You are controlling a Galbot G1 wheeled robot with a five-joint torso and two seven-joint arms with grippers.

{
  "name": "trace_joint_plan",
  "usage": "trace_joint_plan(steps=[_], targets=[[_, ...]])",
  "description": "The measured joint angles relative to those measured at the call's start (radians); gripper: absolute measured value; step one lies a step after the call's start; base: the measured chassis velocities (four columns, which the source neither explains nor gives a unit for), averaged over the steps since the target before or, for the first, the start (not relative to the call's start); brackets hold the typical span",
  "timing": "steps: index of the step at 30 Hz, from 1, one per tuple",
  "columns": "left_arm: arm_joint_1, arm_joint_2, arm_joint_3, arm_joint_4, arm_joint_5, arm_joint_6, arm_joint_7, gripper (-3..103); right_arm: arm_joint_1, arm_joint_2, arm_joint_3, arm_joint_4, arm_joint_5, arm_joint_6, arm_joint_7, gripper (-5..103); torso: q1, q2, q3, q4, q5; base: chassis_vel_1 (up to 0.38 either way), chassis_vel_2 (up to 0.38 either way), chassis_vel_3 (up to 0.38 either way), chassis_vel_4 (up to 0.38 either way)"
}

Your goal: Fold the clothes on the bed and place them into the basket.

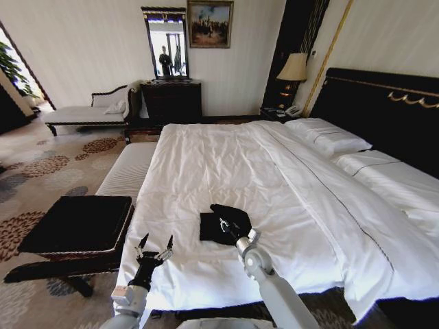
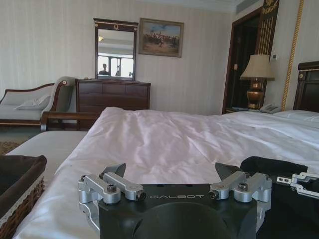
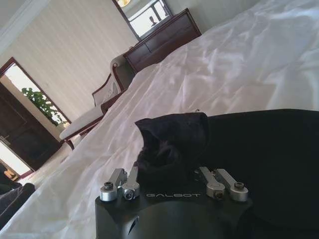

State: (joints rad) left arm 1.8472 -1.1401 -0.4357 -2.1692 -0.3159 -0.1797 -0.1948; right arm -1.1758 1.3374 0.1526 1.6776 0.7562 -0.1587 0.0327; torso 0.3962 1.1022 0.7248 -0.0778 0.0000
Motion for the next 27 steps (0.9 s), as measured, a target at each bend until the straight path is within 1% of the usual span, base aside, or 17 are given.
trace_joint_plan(steps=[1, 2, 3, 4, 5, 7, 10, 11, 14, 16, 17, 20, 22, 24, 25, 26, 27], targets=[[0.000, 0.000, 0.000, 0.000, 0.000, 0.000, 0.000, 100, 0.000, 0.000, 0.000, 0.000, 0.000, 0.000, 0.000, 41, 0.000, 0.000, 0.000, 0.0000, 0.0000, 0.000, 0.000, 0.000, 0.000], [0.000, 0.000, 0.000, 0.000, 0.000, 0.000, 0.000, 100, -0.005, -0.003, -0.006, 0.006, -0.010, 0.002, -0.004, 46, 0.000, 0.000, 0.000, 0.0001, 0.0000, 0.000, 0.000, 0.000, 0.000], [0.000, 0.000, 0.000, 0.000, 0.000, 0.000, 0.000, 100, -0.012, -0.007, -0.015, 0.013, -0.024, 0.003, -0.009, 46, 0.000, 0.000, 0.000, 0.0000, -0.0001, 0.000, 0.000, 0.000, 0.000], [0.000, 0.000, 0.000, 0.000, 0.000, 0.000, 0.000, 100, -0.026, -0.016, -0.030, 0.023, -0.047, 0.009, -0.015, 57, 0.000, 0.000, 0.000, -0.0001, -0.0001, 0.000, 0.000, 0.000, 0.000], [0.000, 0.000, 0.000, 0.000, 0.000, 0.000, 0.000, 100, -0.034, -0.020, -0.037, 0.032, -0.058, 0.011, -0.017, 62, 0.000, 0.000, 0.000, -0.0001, 0.0000, 0.000, 0.000, 0.000, 0.000], [0.000, 0.000, 0.000, 0.000, 0.000, 0.000, 0.000, 100, -0.038, -0.023, -0.040, 0.041, -0.061, 0.013, -0.018, 62, 0.000, 0.000, 0.000, -0.0001, 0.0000, 0.000, 0.000, 0.000, 0.000], [0.000, 0.000, 0.000, 0.000, 0.000, 0.000, 0.000, 100, -0.051, -0.028, -0.044, 0.095, -0.059, 0.015, -0.023, 79, 0.000, 0.000, 0.000, 0.0000, 0.0000, 0.000, 0.000, 0.000, 0.000], [0.000, 0.000, 0.000, 0.000, 0.000, 0.000, 0.000, 100, -0.051, -0.028, -0.044, 0.095, -0.059, 0.015, -0.023, 79, 0.000, 0.000, 0.000, 0.0000, 0.0000, 0.000, 0.000, 0.000, 0.000], [0.000, 0.000, 0.000, 0.000, 0.000, 0.000, 0.000, 100, -0.075, -0.039, -0.034, 0.155, -0.058, 0.024, -0.043, 94, 0.000, 0.000, 0.000, 0.0001, 0.0000, 0.000, 0.000, 0.000, 0.000], [0.000, 0.000, 0.000, 0.000, 0.000, 0.000, 0.000, 100, -0.083, -0.040, -0.025, 0.168, -0.057, 0.027, -0.048, 94, 0.000, 0.000, 0.000, -0.0001, -0.0001, 0.000, 0.000, 0.000, 0.000], [0.000, 0.000, 0.000, 0.000, 0.000, 0.000, 0.000, 100, -0.096, -0.041, -0.002, 0.180, -0.062, 0.033, -0.050, 98, 0.000, 0.000, 0.000, -0.0001, 0.0000, 0.000, 0.000, 0.000, 0.000], [0.000, 0.000, 0.000, 0.000, 0.000, 0.000, 0.000, 100, -0.108, -0.041, 0.037, 0.177, -0.087, 0.046, -0.041, 100, 0.000, 0.000, 0.000, -0.0001, 0.0000, 0.000, 0.000, 0.000, 0.000], [0.000, 0.000, 0.000, 0.000, 0.000, 0.000, 0.000, 100, -0.121, -0.043, 0.089, 0.139, -0.145, 0.076, -0.017, 100, 0.000, 0.000, 0.000, -0.0001, 0.0002, 0.000, 0.000, 0.000, 0.000], [0.000, 0.000, 0.000, 0.000, 0.000, 0.000, 0.000, 100, -0.129, -0.048, 0.110, 0.128, -0.159, 0.086, -0.009, 100, 0.000, 0.000, 0.000, -0.0001, 0.0001, 0.000, 0.000, 0.000, 0.000], [0.014, -0.017, -0.004, 0.006, 0.033, -0.007, -0.001, 100, -0.144, -0.054, 0.134, 0.124, -0.168, 0.096, -0.005, 100, 0.000, 0.000, 0.000, -0.0010, 0.0003, 0.000, 0.000, 0.000, 0.000], [0.029, -0.036, -0.007, 0.013, 0.058, -0.011, -0.005, 100, -0.153, -0.058, 0.147, 0.124, -0.172, 0.100, -0.003, 100, 0.000, 0.000, 0.000, -0.0009, 0.0003, 0.000, 0.000, 0.000, 0.000], [0.045, -0.060, -0.008, 0.020, 0.084, -0.013, -0.008, 100, -0.163, -0.061, 0.161, 0.125, -0.175, 0.102, -0.002, 100, 0.000, 0.000, 0.000, 0.0009, -0.0004, 0.000, 0.000, 0.000, 0.000]])
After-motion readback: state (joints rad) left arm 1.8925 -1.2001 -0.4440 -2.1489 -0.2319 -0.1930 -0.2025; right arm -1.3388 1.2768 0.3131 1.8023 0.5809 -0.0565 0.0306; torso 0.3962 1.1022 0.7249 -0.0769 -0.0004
